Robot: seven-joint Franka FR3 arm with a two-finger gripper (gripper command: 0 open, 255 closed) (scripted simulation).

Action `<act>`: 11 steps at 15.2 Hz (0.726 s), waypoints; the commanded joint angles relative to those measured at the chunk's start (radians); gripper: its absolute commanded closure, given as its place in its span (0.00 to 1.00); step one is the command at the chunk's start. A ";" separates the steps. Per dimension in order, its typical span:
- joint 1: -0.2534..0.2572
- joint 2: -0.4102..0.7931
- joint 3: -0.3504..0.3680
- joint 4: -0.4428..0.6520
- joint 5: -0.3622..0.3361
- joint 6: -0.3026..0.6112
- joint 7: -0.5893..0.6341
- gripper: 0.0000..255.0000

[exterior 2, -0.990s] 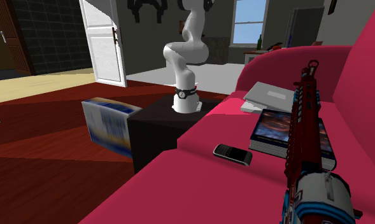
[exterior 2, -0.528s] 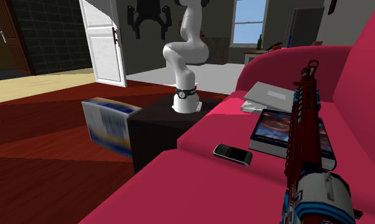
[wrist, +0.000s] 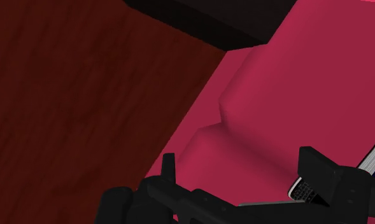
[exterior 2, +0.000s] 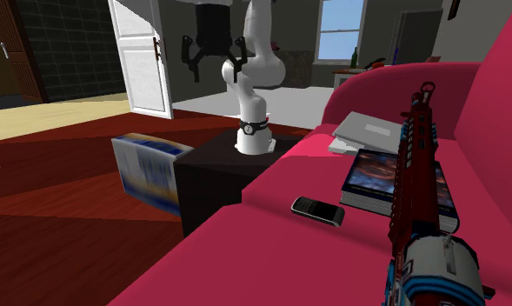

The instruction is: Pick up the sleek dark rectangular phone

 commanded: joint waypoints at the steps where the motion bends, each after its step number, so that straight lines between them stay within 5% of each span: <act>1: 0.022 0.065 0.009 0.008 0.007 0.060 -0.029 0.00; 11: 0.121 0.343 0.071 0.053 0.035 0.300 -0.162 0.00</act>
